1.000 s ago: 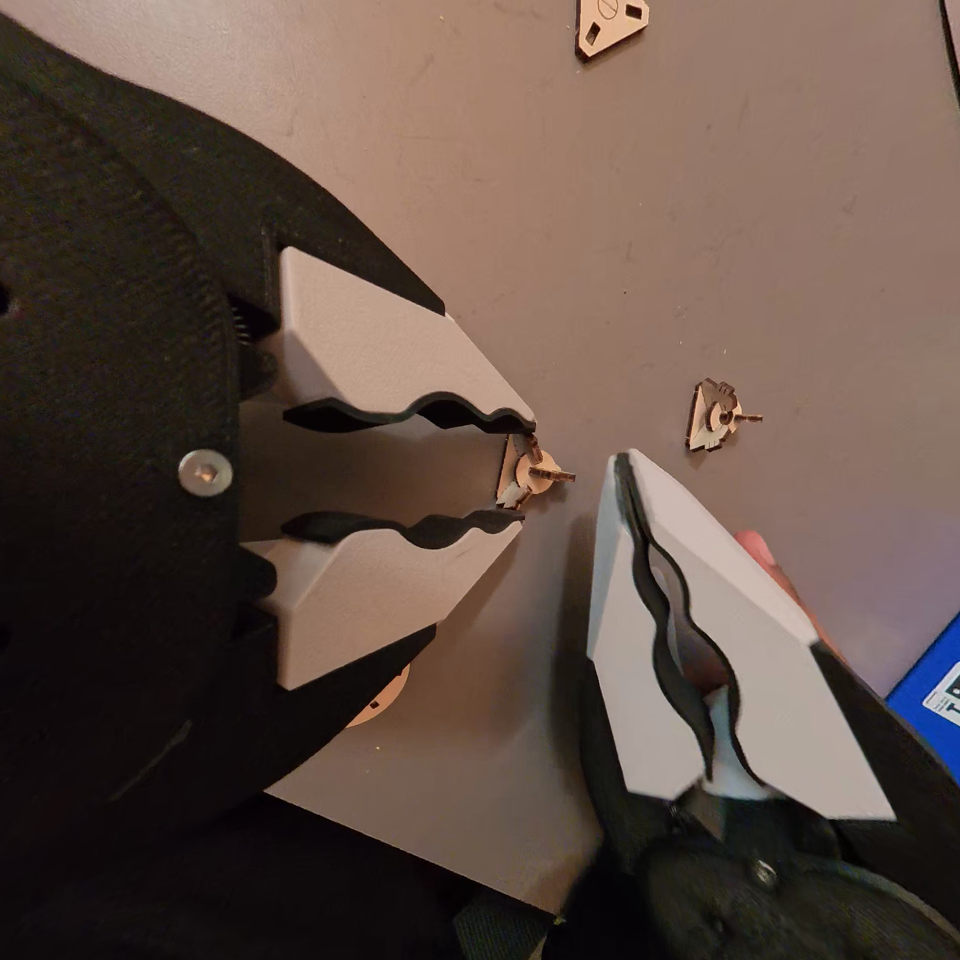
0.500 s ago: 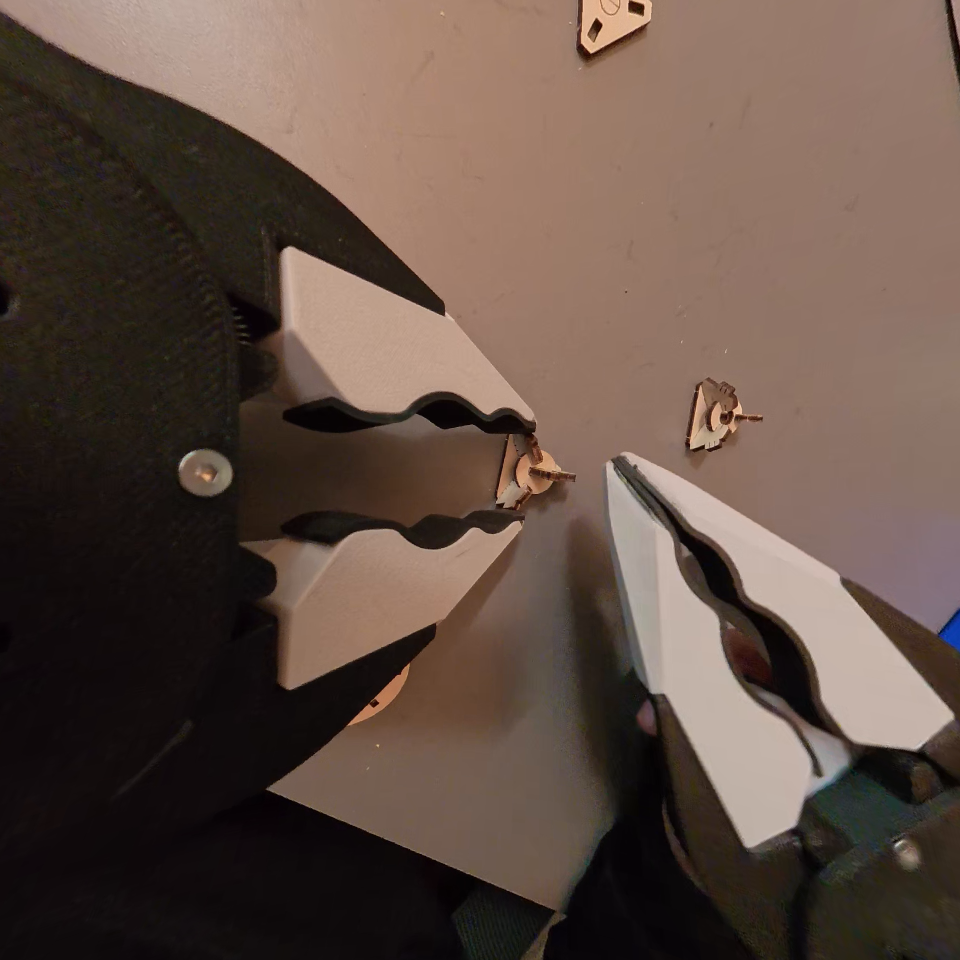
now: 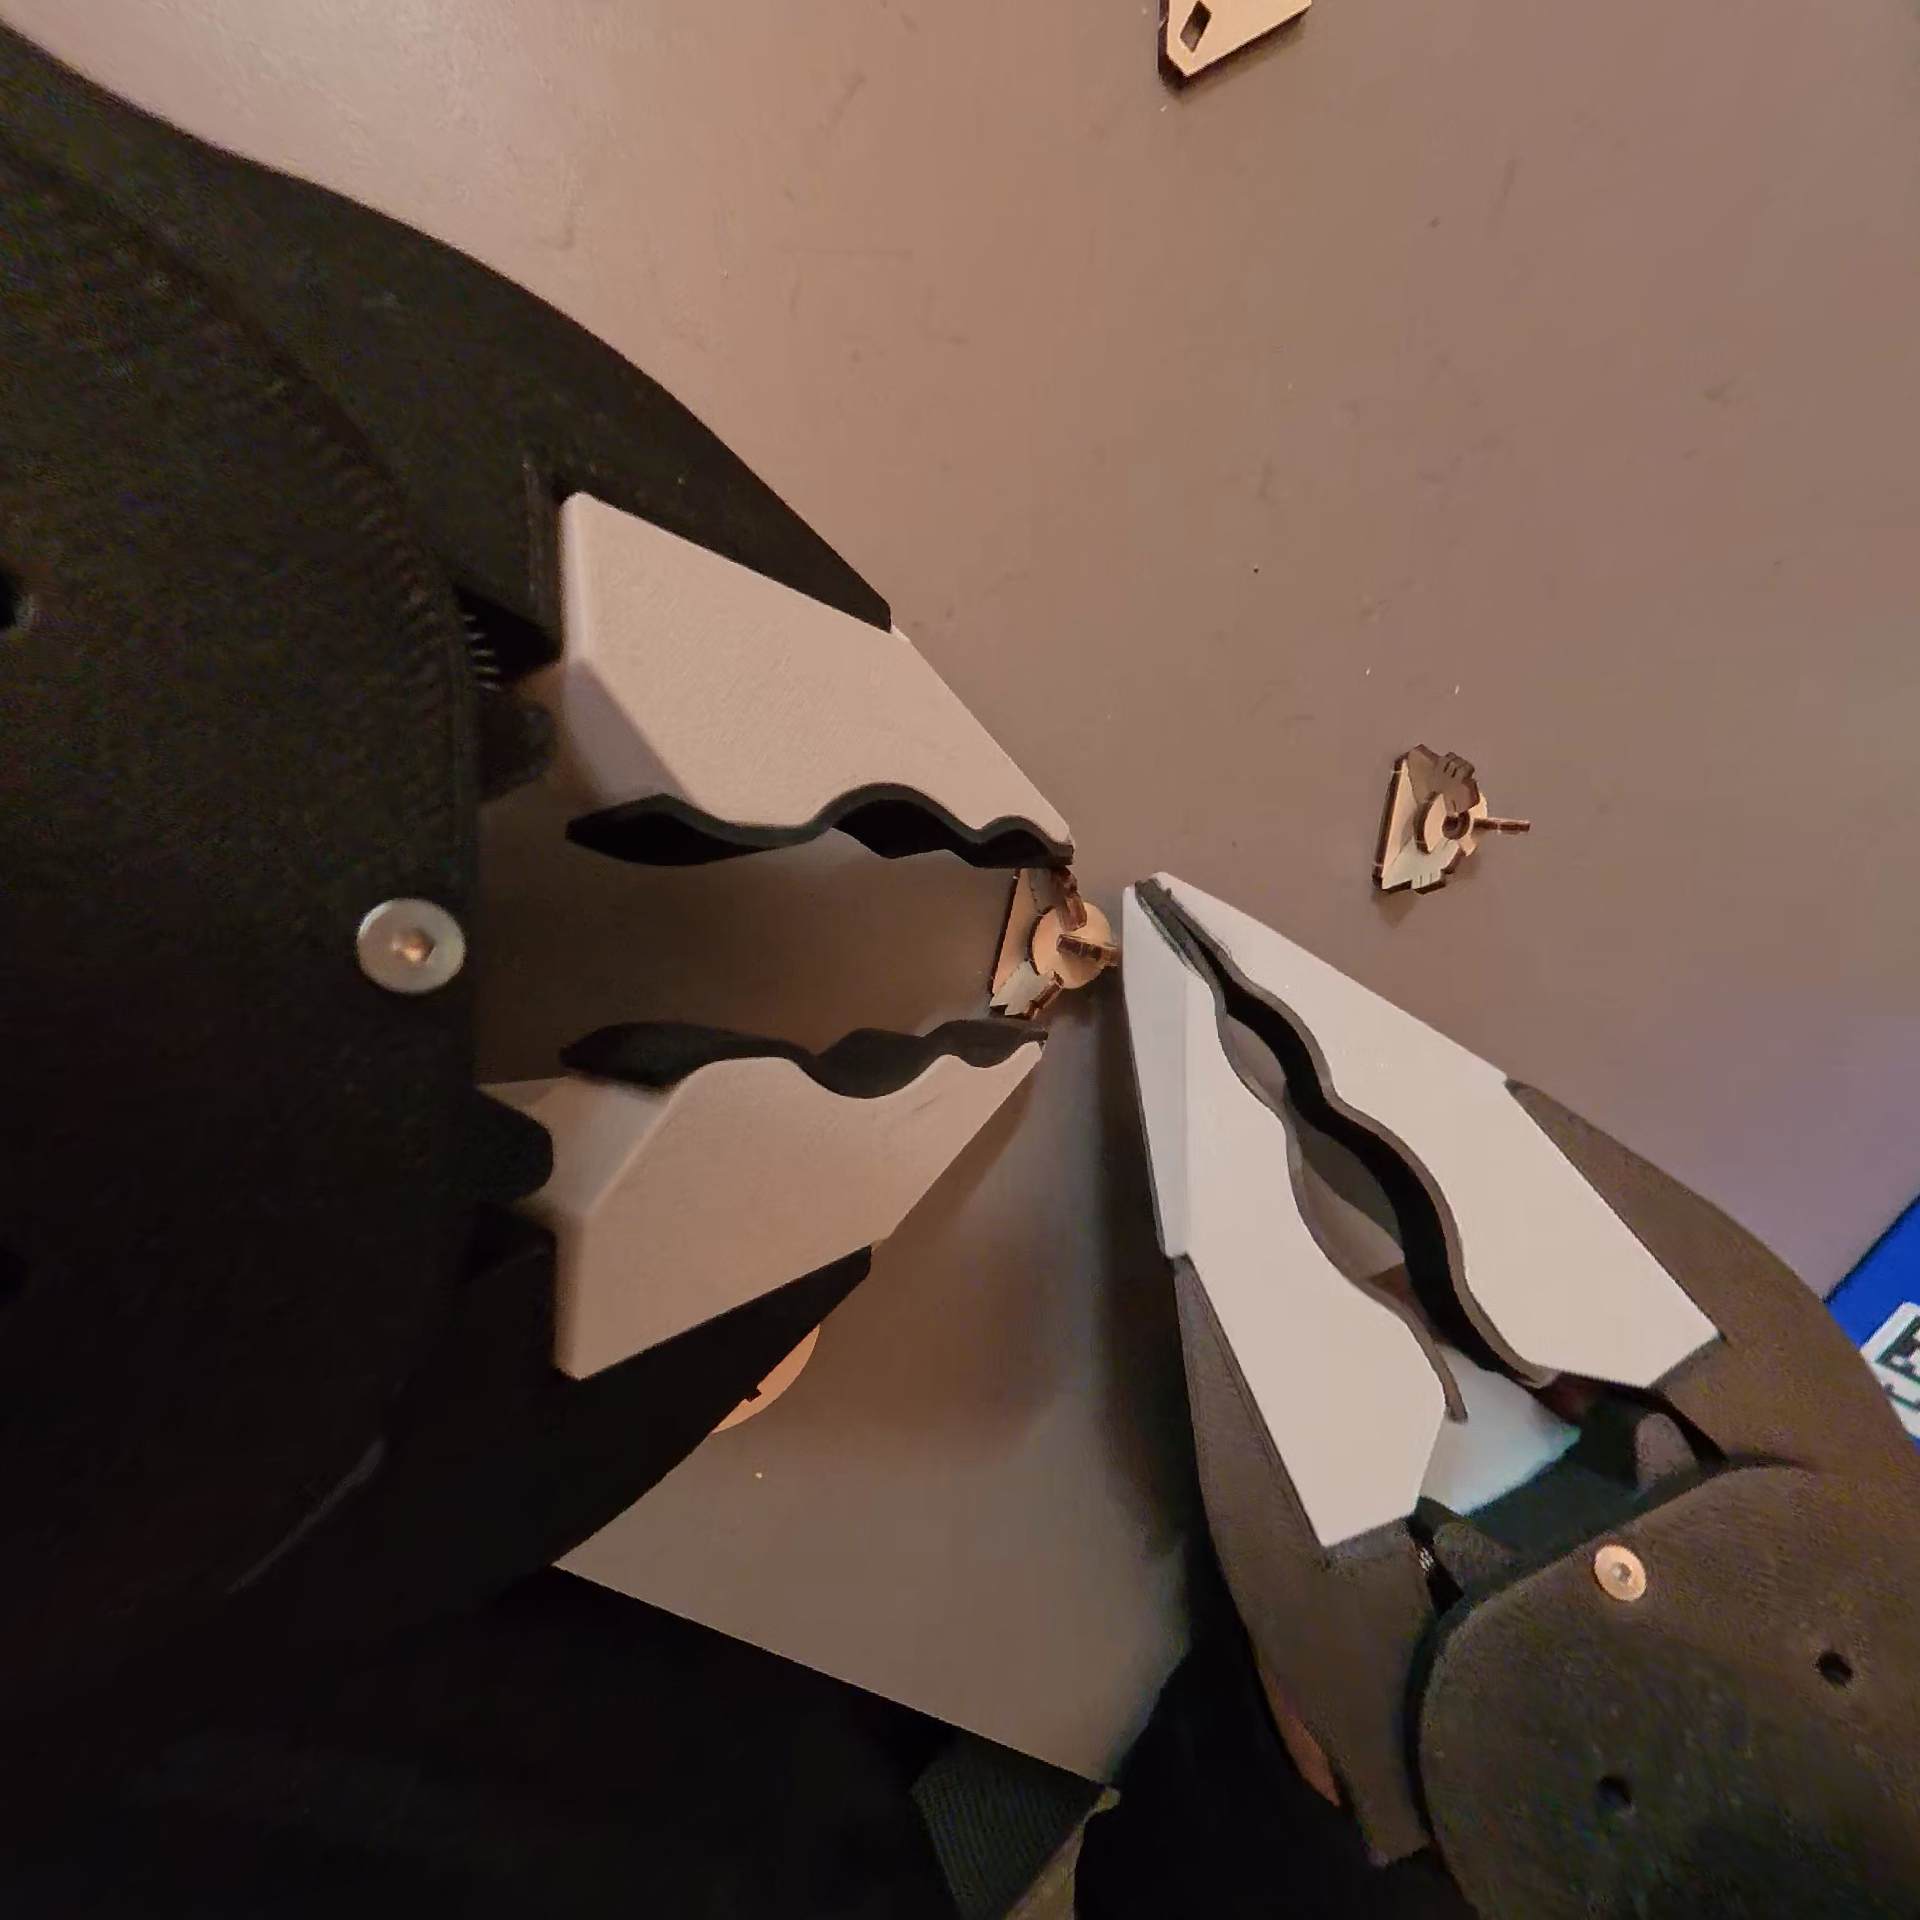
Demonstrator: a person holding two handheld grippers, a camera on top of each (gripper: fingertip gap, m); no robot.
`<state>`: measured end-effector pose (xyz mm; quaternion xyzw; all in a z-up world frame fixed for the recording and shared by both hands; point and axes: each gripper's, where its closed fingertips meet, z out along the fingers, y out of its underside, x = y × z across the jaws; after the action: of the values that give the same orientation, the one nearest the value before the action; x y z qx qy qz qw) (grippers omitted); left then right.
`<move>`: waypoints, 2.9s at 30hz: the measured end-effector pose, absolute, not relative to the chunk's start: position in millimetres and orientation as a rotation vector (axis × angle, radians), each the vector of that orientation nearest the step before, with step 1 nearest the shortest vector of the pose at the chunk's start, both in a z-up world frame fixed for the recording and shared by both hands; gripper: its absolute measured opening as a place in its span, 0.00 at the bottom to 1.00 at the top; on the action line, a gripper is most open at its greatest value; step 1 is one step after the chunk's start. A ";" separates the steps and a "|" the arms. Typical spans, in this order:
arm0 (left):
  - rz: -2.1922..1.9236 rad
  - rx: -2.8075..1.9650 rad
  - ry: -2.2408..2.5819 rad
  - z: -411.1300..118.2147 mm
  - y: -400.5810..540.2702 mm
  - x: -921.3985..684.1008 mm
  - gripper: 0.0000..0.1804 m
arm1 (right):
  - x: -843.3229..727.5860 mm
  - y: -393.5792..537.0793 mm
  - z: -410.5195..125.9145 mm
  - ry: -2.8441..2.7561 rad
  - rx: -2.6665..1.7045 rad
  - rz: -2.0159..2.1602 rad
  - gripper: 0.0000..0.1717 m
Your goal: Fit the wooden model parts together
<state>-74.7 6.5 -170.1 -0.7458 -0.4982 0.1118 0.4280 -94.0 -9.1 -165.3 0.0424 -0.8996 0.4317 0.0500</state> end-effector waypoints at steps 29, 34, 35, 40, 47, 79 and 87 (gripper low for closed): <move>0.278 -1.862 -1.246 -170.3 7.3 -74.6 0.16 | -93.8 -1.4 -151.9 -2.742 0.123 1.432 0.00; 0.278 -1.863 -1.245 -170.3 7.5 -74.6 0.16 | -87.9 -0.5 -164.1 -2.807 0.137 1.381 0.00; 0.272 -1.861 -1.245 -170.2 8.4 -74.5 0.17 | -88.2 0.3 -163.8 -2.811 0.147 1.355 0.00; 0.284 -1.866 -1.245 -170.3 8.3 -74.6 0.16 | -92.9 2.0 -143.7 -2.690 0.160 1.420 0.00; 0.283 -1.865 -1.246 -170.2 8.4 -74.6 0.17 | -87.4 3.5 -158.0 -2.753 0.189 1.356 0.00; 0.289 -1.844 -1.272 -170.0 4.7 -76.3 0.16 | -96.3 2.4 -147.5 -2.703 0.144 1.407 0.00; 0.311 -1.776 -1.253 -160.2 0.8 -76.9 0.16 | -117.0 5.6 -128.1 -2.639 0.029 1.636 0.00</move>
<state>-76.9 0.8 -160.2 -0.7202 -0.5079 0.1262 0.4554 -117.0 5.6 -128.1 0.0092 -0.8497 0.5269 0.0182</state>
